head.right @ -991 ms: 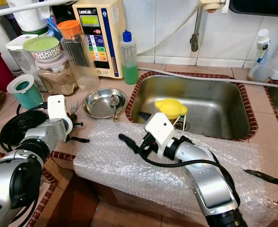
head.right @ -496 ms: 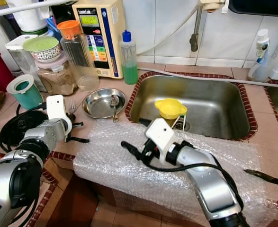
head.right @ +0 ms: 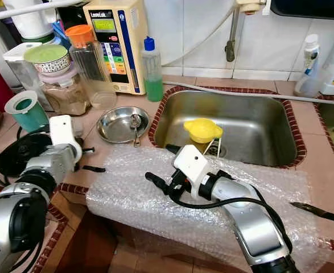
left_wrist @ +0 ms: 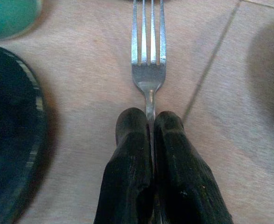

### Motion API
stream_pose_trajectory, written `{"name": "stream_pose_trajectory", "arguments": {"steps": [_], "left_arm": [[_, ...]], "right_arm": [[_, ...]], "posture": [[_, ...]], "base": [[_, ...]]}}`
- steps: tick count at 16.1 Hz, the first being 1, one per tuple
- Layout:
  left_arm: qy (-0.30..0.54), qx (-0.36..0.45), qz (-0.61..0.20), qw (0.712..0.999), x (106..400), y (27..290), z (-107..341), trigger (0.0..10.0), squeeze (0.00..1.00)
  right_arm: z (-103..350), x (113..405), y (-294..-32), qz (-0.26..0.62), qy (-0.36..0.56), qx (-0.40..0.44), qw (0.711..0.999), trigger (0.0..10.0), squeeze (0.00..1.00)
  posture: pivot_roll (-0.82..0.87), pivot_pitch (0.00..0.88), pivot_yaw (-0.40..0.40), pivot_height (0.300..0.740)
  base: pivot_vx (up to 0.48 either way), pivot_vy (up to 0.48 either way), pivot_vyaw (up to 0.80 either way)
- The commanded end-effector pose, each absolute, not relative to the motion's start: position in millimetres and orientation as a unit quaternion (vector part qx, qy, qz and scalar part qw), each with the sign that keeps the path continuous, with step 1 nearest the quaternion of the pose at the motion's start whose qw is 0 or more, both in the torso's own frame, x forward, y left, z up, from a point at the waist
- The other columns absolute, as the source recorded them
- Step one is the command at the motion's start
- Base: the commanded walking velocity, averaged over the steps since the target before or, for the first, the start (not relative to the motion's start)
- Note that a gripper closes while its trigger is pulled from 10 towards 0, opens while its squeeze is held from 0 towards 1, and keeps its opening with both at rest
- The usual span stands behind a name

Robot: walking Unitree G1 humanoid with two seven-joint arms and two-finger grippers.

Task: Kitchen organization

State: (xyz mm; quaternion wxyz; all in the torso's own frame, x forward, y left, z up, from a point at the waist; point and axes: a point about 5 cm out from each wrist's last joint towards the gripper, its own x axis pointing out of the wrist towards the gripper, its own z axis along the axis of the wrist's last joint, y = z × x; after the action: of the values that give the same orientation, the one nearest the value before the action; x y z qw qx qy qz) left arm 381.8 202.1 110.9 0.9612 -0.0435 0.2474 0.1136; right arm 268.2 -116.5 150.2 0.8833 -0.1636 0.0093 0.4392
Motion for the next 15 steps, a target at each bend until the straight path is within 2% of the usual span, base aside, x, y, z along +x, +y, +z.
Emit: {"name": "stream_pose_trajectory", "arguments": {"steps": [1, 11, 15], "left_arm": [[0.237, -0.031, 0.129, 0.962, 381.2, 210.2, 113.2, 0.0, 0.00], [0.150, -0.047, 0.119, 0.980, 386.6, 203.7, 126.8, 0.0, 0.00], [0.094, -0.035, 0.091, 0.991, 393.6, 193.4, 148.4, 0.0, 0.00]], "right_arm": [[153.1, 269.0, -112.1, 0.450, 0.003, -0.171, 0.876, 10.0, 0.00], [156.5, 274.2, -113.0, 0.441, -0.008, -0.173, 0.881, 10.0, 0.00], [162.8, 282.3, -117.0, 0.422, -0.025, -0.166, 0.891, 10.0, 0.00]], "posture": [[0.00, 0.001, 0.121, 0.740], [0.00, 0.000, 0.116, 0.740], [0.01, 0.000, 0.109, 0.740]], "base": [[0.000, 0.000, 0.00], [0.000, 0.000, 0.00], [0.000, 0.000, 0.00]]}}
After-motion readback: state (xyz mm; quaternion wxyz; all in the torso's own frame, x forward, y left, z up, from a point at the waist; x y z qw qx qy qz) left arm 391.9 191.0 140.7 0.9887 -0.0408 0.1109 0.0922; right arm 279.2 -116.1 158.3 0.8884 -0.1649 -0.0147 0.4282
